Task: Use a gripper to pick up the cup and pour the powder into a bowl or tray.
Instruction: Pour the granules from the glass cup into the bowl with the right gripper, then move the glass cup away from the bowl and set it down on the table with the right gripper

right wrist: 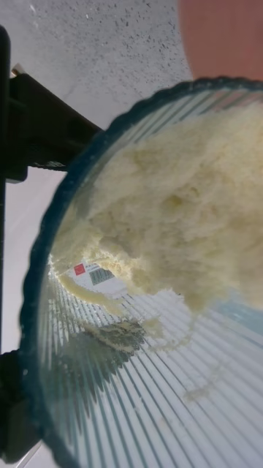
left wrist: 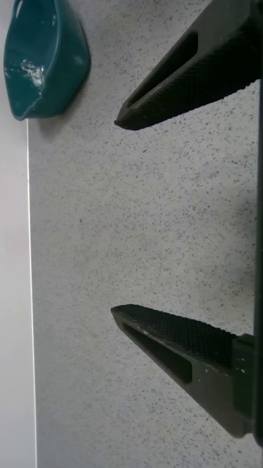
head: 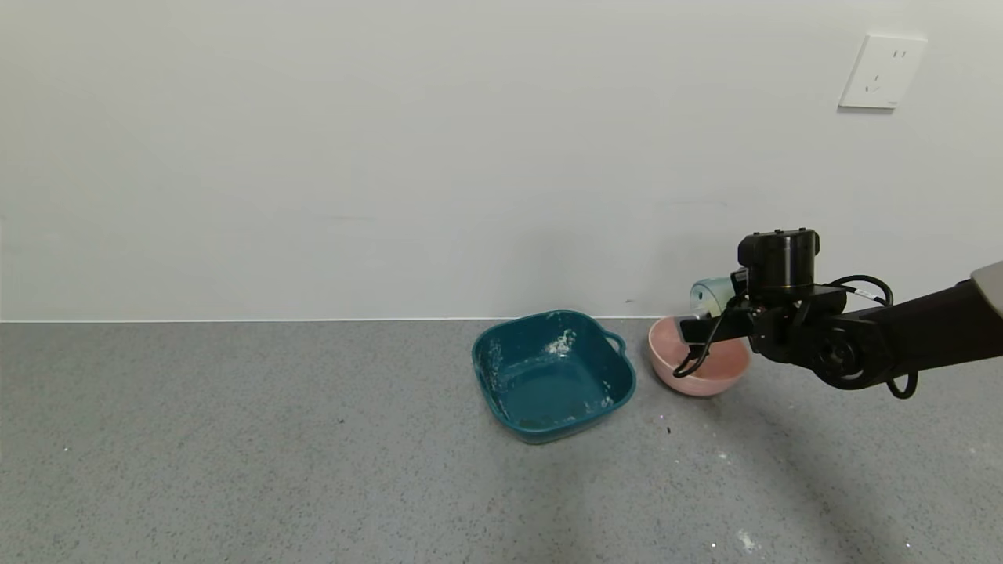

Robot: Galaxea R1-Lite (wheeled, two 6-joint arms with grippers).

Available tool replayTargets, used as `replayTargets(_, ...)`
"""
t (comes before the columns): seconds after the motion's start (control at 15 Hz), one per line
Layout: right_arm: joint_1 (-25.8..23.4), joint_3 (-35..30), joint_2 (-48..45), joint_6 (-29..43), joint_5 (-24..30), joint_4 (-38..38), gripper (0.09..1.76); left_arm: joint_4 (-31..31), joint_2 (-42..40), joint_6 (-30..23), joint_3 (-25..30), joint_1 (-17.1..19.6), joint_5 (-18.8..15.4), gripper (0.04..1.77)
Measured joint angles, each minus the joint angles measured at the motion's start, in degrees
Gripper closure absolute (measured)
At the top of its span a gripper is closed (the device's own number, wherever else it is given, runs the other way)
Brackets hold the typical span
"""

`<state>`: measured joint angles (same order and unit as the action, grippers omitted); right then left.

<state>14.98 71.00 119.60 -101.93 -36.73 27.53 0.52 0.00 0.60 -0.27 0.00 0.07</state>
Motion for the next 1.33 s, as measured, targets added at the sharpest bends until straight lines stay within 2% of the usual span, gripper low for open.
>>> replayTargets(0.4, -2.34, -0.27, -0.67, 3.28, 2.5, 0.01, 0.54, 0.0, 0.0, 0.0, 0.0, 0.0, 0.0, 0.09)
replayTargets(0.8, -4.49, -3.13, -2.43, 24.88, 10.08, -1.27, 0.54, 0.0, 0.0, 0.02, 0.0, 0.0, 0.0, 0.09)
replayTargets(0.93, -5.34, -5.13, -3.71, 29.38, 12.62, -1.54, 0.54, 0.0, 0.0, 0.02, 0.0, 0.0, 0.0, 0.09)
replayTargets(1.13, -6.78, -7.74, -6.05, 40.02, 16.81, -1.57, 0.54, 0.0, 0.0, 0.02, 0.0, 0.0, 0.0, 0.09)
replayTargets(1.33, -9.45, -10.86, -9.51, 46.36, 20.29, -1.84, 0.54, 0.0, 0.0, 0.02, 0.0, 0.0, 0.0, 0.09)
